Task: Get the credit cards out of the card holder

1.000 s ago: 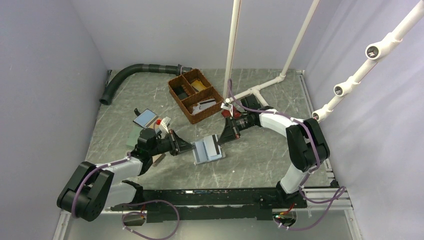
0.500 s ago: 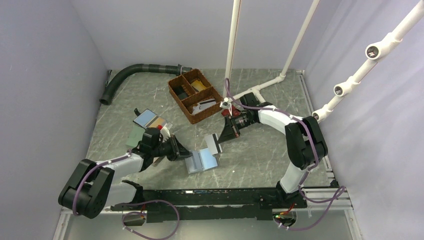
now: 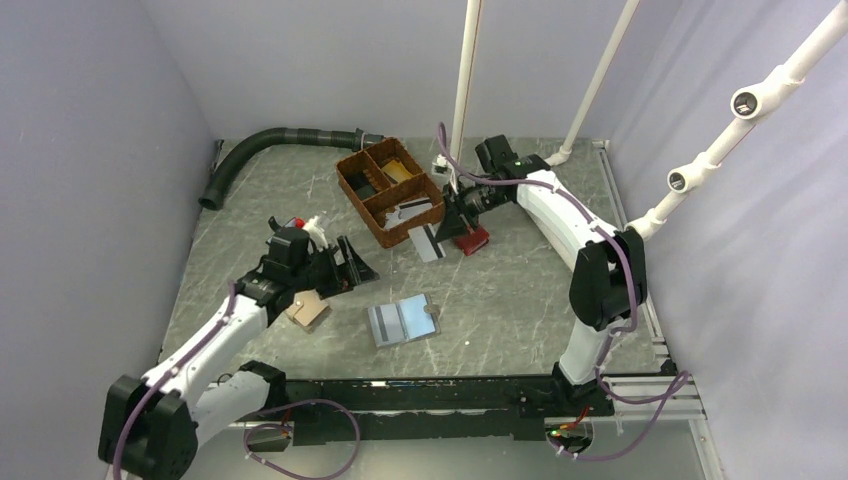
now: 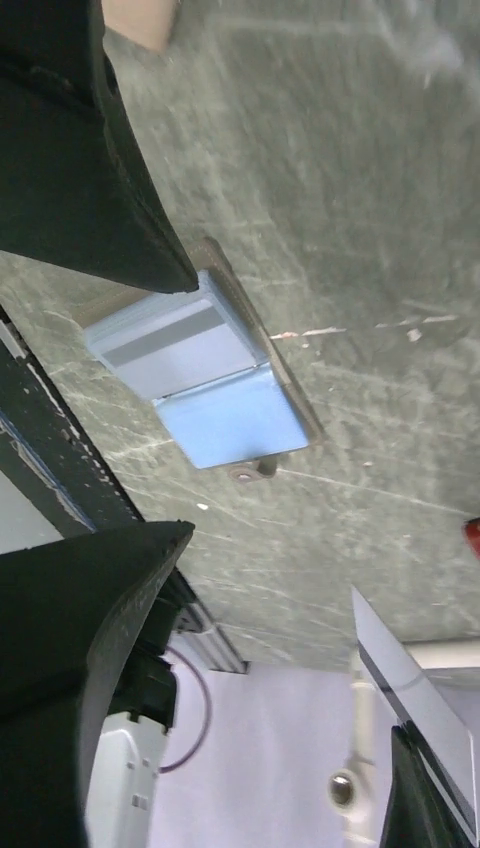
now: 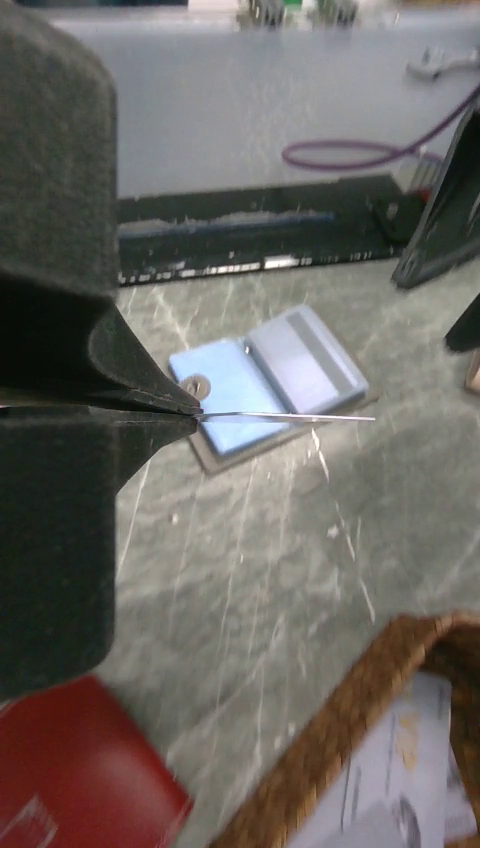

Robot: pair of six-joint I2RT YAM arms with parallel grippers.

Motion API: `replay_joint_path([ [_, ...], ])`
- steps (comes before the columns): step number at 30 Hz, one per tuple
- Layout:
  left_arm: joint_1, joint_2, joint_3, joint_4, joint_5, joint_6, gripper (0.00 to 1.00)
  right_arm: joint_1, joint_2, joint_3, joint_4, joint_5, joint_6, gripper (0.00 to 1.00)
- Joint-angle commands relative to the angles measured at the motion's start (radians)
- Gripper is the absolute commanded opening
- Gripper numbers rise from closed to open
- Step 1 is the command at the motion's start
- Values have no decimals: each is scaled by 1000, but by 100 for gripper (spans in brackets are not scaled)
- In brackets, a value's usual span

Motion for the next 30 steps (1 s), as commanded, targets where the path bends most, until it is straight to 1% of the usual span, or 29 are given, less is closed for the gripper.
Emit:
replay_joint_path([
  [1, 12, -112, 67, -205, -177, 45, 96, 17, 32, 156, -122, 157, -121, 0],
  [2, 14, -137, 68, -212, -193, 42, 99, 21, 42, 193, -131, 183, -130, 0],
  [3, 16, -157, 68, -216, -202, 39, 99, 25, 54, 236, -139, 208, -140, 0],
  [8, 23, -214, 74, -258, -216, 31, 99, 64, 116, 435, -139, 345, -173, 0],
  [12, 24, -234, 86, -308, -222, 32, 100, 116, 156, 518, -100, 481, -201, 0],
  [17, 25, -279, 89, -364, -248, 26, 99, 169, 206, 584, -43, 620, -233, 0],
  [22, 25, -334, 81, -398, -266, 13, 99, 210, 247, 612, 26, 746, -301, 0],
  [26, 25, -358, 78, -418, -272, 4, 100, 226, 279, 611, 62, 819, -351, 0],
  [30, 25, -382, 73, -430, -277, -2, 99, 231, 290, 565, 126, 865, -385, 0],
])
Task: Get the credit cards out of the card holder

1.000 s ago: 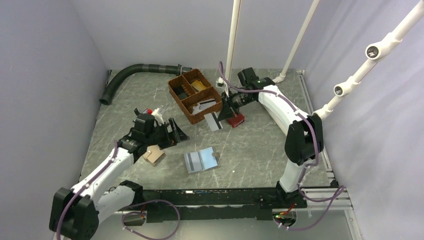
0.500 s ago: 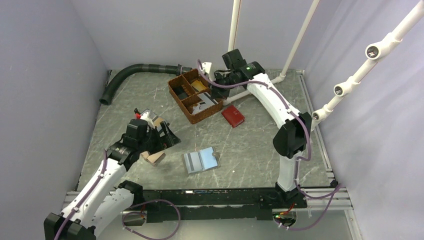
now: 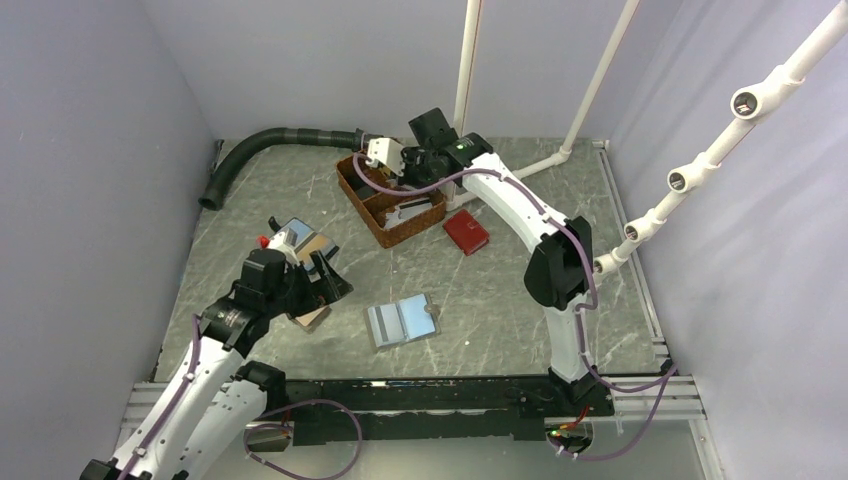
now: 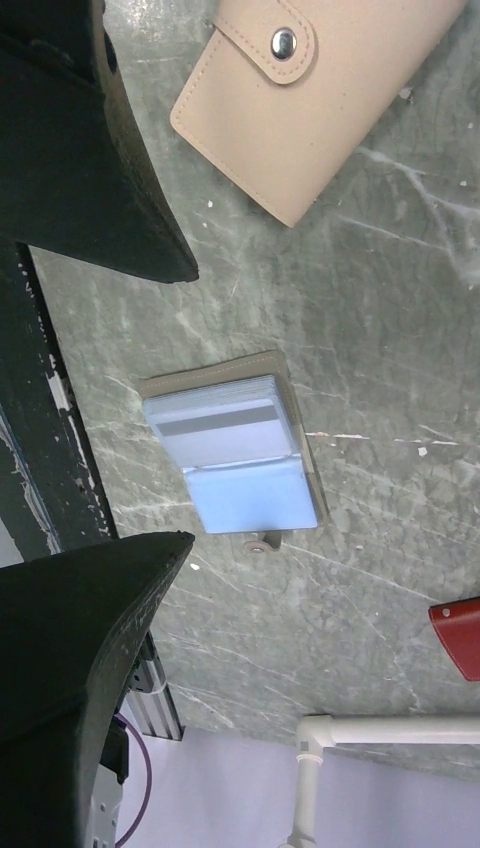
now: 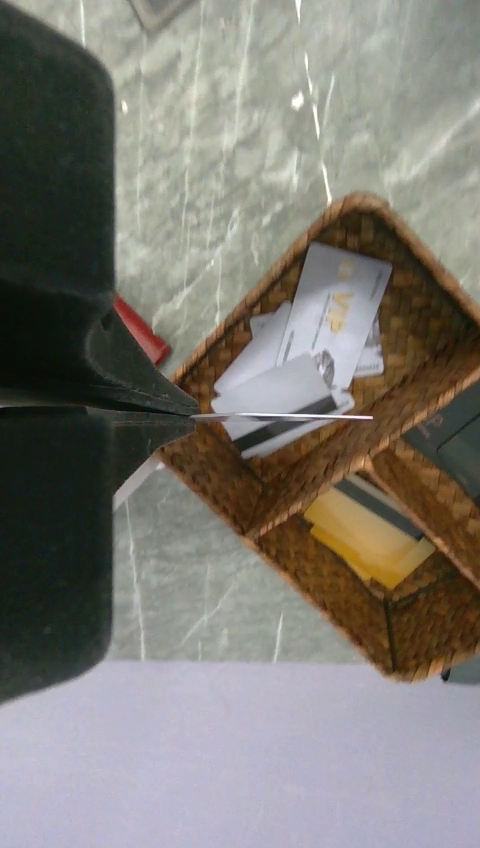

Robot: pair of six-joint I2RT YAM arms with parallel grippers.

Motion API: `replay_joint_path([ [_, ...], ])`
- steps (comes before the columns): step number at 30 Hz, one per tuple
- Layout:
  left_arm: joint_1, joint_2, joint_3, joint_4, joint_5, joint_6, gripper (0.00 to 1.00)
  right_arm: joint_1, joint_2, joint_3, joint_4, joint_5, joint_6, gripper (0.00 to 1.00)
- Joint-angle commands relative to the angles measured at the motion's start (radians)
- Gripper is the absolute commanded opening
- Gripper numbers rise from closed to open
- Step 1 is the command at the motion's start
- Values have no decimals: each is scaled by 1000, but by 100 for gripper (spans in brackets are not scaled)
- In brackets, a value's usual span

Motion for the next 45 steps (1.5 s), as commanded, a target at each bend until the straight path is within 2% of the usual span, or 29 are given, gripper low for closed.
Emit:
replay_joint_path([
  [1, 4, -28, 32, -21, -20, -19, 99, 9, 7, -16, 117, 99, -72, 0],
  [3, 4, -30, 30, -22, -20, -21, 99, 21, 16, -45, 119, 95, -87, 1],
  [5, 4, -30, 25, -17, -17, -22, 99, 33, 29, -89, 117, 93, -83, 16],
  [7, 5, -28, 21, -11, -14, -23, 99, 43, 60, -74, 45, 51, -63, 33],
  [9, 4, -30, 21, -5, -4, -21, 99, 46, 77, -6, -66, -25, -18, 41],
  [12, 4, -34, 19, 12, 14, -17, 99, 46, 15, 30, -76, -129, 62, 49],
  [16, 4, -26, 8, 47, 67, -16, 99, 45, -60, 52, -131, -262, 114, 52],
  [18, 4, -11, -2, 67, 98, -24, 99, 45, -104, 2, -164, -357, 127, 53],
  [24, 5, 33, -34, 114, 180, -68, 99, 45, -316, -413, -81, -560, 196, 55],
  [29, 5, 77, -75, 158, 244, -126, 99, 46, -447, -745, 55, -629, 204, 54],
  [35, 4, 181, -178, 284, 324, -219, 97, 44, -481, -994, 246, -639, 260, 51],
  [41, 3, 303, -188, 273, 315, -206, 95, 43, -474, -1082, 398, -600, 374, 54],
  [45, -2, 356, -221, 360, 336, -239, 90, 29, -468, -1101, 440, -562, 408, 57],
])
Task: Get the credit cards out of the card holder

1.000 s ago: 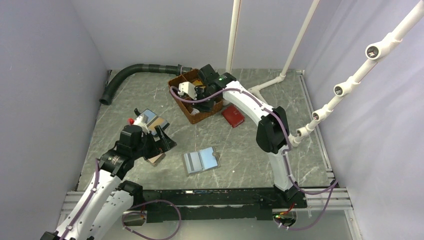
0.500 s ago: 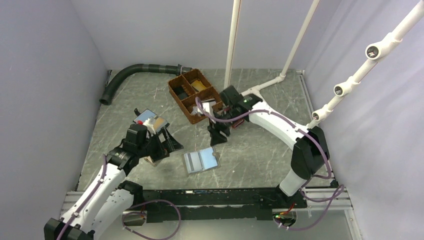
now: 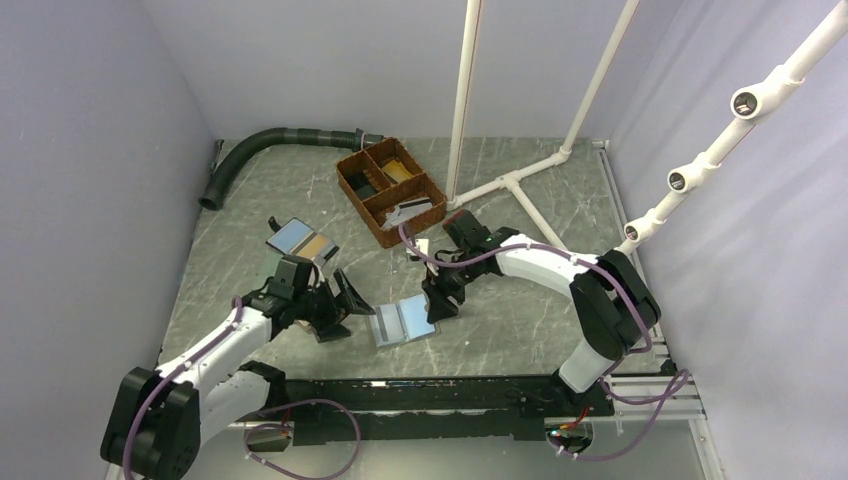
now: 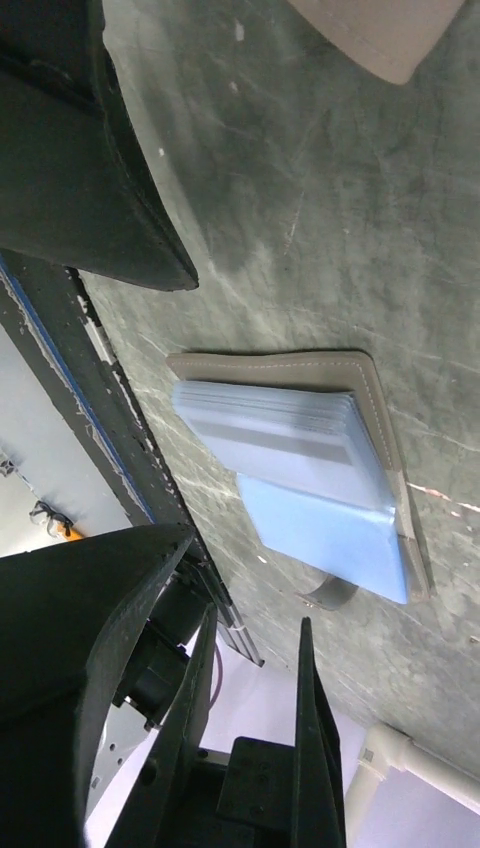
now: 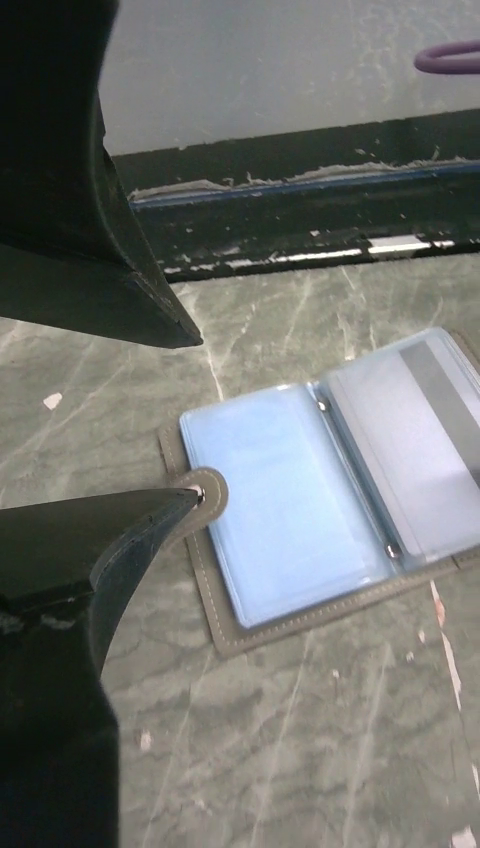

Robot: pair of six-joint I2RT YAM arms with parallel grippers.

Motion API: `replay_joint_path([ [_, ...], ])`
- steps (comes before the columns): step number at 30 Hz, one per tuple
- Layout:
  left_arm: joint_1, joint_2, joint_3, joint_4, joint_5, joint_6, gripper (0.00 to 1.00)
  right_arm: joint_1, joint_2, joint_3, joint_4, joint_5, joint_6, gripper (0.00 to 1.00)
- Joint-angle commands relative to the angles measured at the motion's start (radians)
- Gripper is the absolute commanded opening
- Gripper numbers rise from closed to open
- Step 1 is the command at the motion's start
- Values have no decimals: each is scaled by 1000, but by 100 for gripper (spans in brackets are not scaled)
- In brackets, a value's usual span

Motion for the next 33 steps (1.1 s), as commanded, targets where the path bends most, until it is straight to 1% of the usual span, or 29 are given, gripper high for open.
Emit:
replay_joint_path([
  [1, -6, 42, -24, 113, 40, -35, 90, -29, -25, -15, 133, 17, 69, 57],
  [4, -23, 56, -18, 110, 20, -34, 90, -80, -26, -24, 147, -34, 96, 59],
  [6, -34, 64, -6, 92, 6, -29, 90, -102, -29, -33, 145, -61, 84, 60],
  [11, -70, 116, 70, -36, -86, -4, 89, -104, -38, -51, 112, -76, -21, 61],
  [14, -105, 165, 115, -73, -127, -10, 86, -106, -28, -45, 110, -67, -26, 62],
  [21, -182, 300, 189, -102, -198, -58, 76, -105, 6, -48, 142, -85, 21, 61],
  [27, -223, 375, 220, -81, -198, -73, 71, -106, 20, -56, 157, -102, 38, 61],
  [33, -232, 417, 219, -57, -193, -72, 67, -105, 32, -57, 175, -102, 74, 61],
])
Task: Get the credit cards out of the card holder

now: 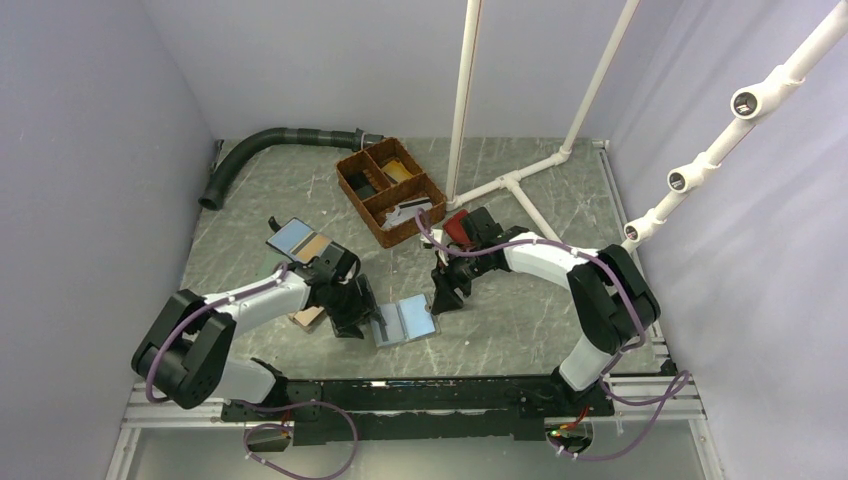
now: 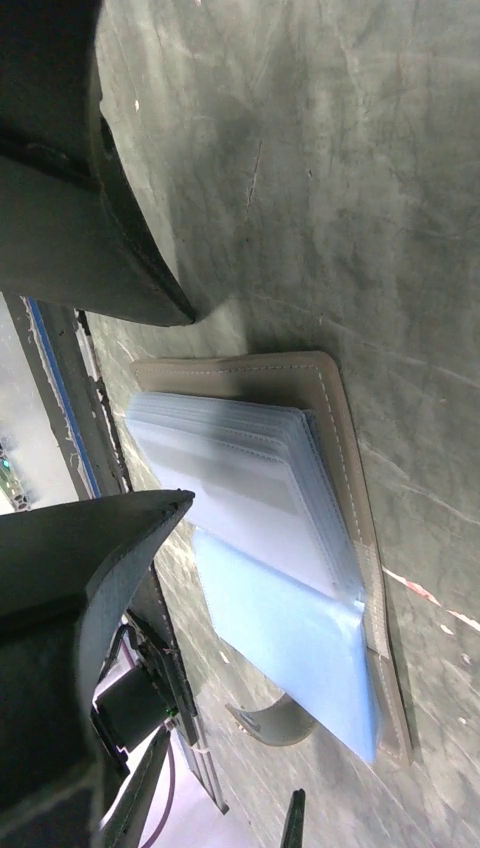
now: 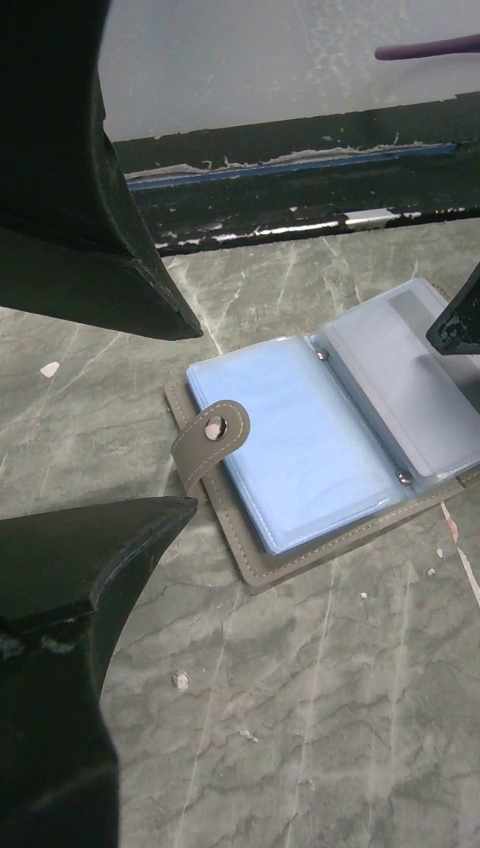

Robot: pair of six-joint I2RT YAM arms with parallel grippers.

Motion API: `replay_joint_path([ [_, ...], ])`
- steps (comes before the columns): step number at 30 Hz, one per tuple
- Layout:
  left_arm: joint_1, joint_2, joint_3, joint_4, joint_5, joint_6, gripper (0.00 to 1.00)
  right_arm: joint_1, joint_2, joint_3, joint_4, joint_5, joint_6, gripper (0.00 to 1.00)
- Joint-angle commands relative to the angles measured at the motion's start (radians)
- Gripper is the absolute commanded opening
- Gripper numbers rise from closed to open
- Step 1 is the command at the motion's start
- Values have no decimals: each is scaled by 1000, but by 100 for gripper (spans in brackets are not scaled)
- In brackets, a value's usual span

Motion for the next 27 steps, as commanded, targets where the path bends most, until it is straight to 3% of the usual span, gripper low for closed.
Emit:
replay_joint_path([
  [1, -14, 37, 7, 32, -25, -17, 65, 2, 11, -6, 56, -29, 40, 61],
  [17, -40, 96, 34, 77, -35, -31, 53, 35, 94, 37, 52, 133, 114, 59],
  [24, -40, 97, 42, 90, -34, -24, 37, 55, 131, 108, -2, 140, 115, 54],
  [27, -40, 77, 45, 85, -50, -25, 22, 57, 133, 139, -23, 128, 117, 48],
])
